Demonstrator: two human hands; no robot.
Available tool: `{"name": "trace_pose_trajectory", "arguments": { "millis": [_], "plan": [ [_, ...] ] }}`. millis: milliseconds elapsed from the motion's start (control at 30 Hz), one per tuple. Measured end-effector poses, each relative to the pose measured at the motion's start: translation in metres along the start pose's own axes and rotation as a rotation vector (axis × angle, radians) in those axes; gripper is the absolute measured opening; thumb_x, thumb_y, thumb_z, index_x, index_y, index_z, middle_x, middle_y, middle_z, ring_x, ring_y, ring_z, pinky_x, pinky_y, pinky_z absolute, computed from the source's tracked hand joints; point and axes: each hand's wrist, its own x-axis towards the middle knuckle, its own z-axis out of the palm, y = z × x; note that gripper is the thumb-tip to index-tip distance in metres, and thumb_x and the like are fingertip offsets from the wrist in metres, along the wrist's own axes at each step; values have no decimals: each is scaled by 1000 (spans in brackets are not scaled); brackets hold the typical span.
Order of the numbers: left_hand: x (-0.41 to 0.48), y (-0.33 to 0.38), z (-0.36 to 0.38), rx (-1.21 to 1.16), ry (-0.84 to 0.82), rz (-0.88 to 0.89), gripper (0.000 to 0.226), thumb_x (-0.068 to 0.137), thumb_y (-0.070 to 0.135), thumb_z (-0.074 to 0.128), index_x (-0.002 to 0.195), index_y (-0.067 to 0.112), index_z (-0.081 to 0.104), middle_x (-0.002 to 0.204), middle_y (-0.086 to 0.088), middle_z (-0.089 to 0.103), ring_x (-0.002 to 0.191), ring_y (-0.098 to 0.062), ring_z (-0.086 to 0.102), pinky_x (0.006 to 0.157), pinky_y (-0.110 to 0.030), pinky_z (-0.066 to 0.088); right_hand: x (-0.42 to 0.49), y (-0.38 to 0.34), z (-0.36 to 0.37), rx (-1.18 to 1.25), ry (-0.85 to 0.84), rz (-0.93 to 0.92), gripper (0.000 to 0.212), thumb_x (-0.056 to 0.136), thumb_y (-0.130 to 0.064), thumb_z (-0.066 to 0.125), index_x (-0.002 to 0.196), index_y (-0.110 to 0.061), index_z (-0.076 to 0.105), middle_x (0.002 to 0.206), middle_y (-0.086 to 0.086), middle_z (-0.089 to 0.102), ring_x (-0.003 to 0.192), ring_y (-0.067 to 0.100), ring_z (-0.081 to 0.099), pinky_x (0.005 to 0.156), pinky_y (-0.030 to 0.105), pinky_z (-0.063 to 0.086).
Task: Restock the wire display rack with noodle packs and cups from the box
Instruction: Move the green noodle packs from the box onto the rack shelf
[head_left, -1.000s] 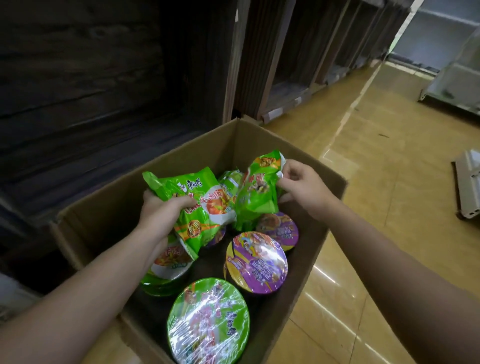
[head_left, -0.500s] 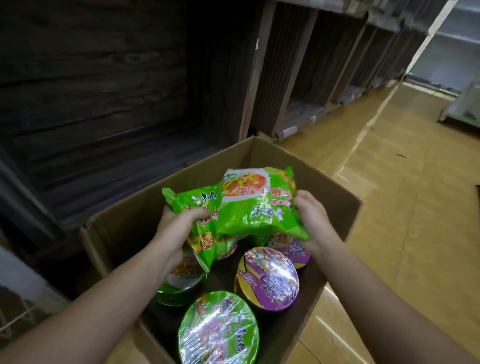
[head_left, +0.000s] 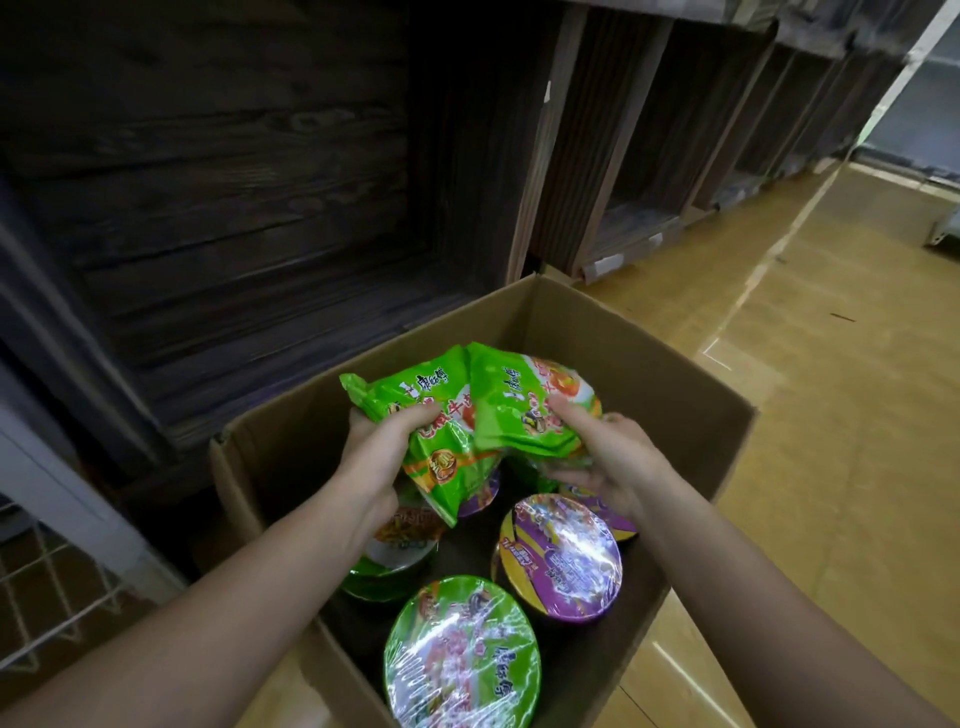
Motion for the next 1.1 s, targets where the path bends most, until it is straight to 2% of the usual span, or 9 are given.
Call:
{"name": "trace_pose_trajectory", "arguments": {
  "millis": [200,333,433,567,767,833,900,1000,1100],
  "plan": [
    [0,-3,0,17,-34,32,58,75,14,77,126,27,53,108,-7,71,93,-29,70,73,-43,56,-11,11,7,-821,32,-184,66,55,-79,71,96,-27,67,127,4,61,124,22,55,103,44,47],
    [-6,0,-3,41,-116,65,52,79,6,71,125,22,53,103,-8,71,88,-26,70,68,-33,54,-11,-3,2,-947,-172,-569,115,64,-55,83,150,-49,6,162,-11,-13,150,15,5,121,43,21],
    [-14,2,-2,51,-207,114,57,72,12,75,124,20,53,98,-4,71,81,-19,70,65,-30,53,-9,-11,0,-1021,-388,-605,115,62,-57,83,145,-60,4,161,-12,12,149,10,15,120,40,23],
    [-11,3,3,-17,-179,70,36,86,16,67,120,23,58,100,-8,73,84,-23,72,72,-37,58,-12,-1,1,-762,-309,-454,94,60,-71,74,142,-48,34,138,-9,52,119,9,56,103,29,46],
    [-13,8,5,-43,-187,64,57,69,26,76,123,20,60,105,-13,73,92,-32,70,83,-45,56,-9,15,17,-484,-159,-416,70,79,-86,28,141,-56,36,155,-5,33,142,16,33,119,48,25],
    [-16,11,3,-41,-167,74,51,69,29,74,118,23,60,94,-7,73,80,-25,71,72,-37,55,-12,13,21,-450,-211,-381,50,84,-76,40,133,-70,30,156,-6,30,139,19,40,117,50,29],
    [-13,10,-2,-33,-153,64,42,81,29,69,122,20,61,86,-5,73,70,-21,71,64,-32,53,-8,13,18,-344,-287,-325,70,72,-67,68,126,-78,25,153,-5,36,124,24,57,109,50,41],
    [-14,13,-5,-1,-182,9,67,67,42,74,128,18,60,93,-10,74,73,-25,72,68,-34,54,0,10,13,-365,-314,-193,117,46,-76,82,146,-46,28,146,2,49,115,27,64,104,50,46],
    [-20,20,-2,40,-250,-12,83,55,45,76,131,16,58,98,-13,74,77,-26,73,64,-32,56,-3,8,12,-311,-364,-149,107,48,-71,82,140,-34,42,126,5,67,109,29,67,103,50,47]
  ]
}}
